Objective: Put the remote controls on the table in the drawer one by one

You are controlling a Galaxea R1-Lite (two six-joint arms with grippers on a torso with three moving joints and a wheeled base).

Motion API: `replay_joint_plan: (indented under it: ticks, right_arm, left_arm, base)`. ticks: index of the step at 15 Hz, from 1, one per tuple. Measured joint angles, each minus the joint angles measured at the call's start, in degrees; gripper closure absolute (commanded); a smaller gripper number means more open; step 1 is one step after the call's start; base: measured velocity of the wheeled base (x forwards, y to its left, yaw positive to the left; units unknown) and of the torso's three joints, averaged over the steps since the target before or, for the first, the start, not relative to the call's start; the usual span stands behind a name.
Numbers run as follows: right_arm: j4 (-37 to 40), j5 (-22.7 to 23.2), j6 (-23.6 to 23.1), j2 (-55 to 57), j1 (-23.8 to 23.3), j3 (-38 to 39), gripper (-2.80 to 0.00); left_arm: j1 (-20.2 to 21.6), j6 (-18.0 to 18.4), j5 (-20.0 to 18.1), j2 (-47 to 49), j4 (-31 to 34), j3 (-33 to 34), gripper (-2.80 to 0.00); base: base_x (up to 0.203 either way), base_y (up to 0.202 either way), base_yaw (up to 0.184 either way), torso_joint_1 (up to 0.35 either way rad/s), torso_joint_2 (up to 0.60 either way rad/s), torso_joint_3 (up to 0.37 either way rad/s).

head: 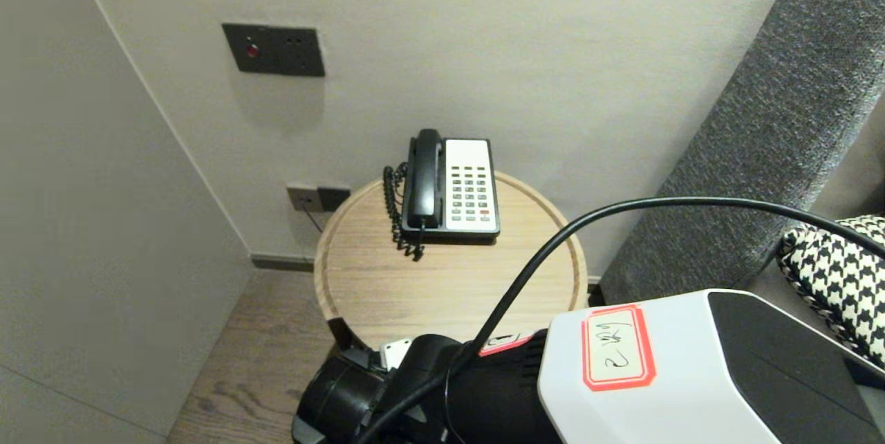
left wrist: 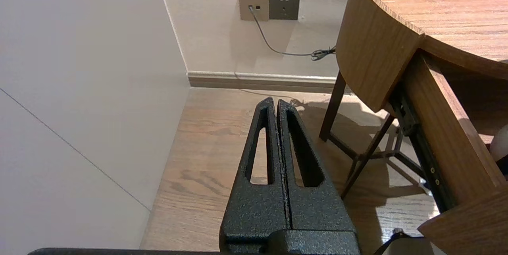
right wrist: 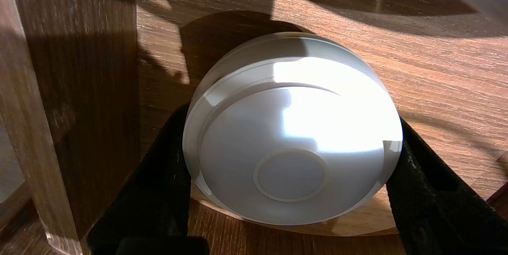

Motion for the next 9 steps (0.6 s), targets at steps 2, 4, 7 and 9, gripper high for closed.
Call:
replay_joint_plan:
  ticks: [2, 4, 7, 9]
  right_arm:
    - [0.02, -0.07, -0.04, -0.14, 0.0, -0.02, 0.0]
    - [0.06, -0.11, -0.06, -0.39, -0.17, -0.02, -2.8]
    - [0.08, -0.2, -0.06, -0.79, -0.36, -0.02, -2.8]
    - [0.11, -0.18, -0.09, -1.09, -0.53, -0.06, -2.8]
  left_arm:
    - [0.0, -0.03, 0.0, 0.0, 0.0, 0.0, 0.0]
    - [0.0, -0.03, 0.0, 0.0, 0.0, 0.0, 0.0]
    - [0.0, -0.03, 0.0, 0.0, 0.0, 0.0, 0.0]
    - [0.0, 0.0, 0.0, 0.0, 0.01, 0.0, 0.0]
  base:
    - [0.0, 0.0, 0.0, 0.0, 0.0, 0.0]
    - [0.0, 0.0, 0.0, 0.0, 0.0, 0.0]
    - [0.0, 0.0, 0.0, 0.0, 0.0, 0.0]
    - [0.0, 0.0, 0.0, 0.0, 0.0, 0.0]
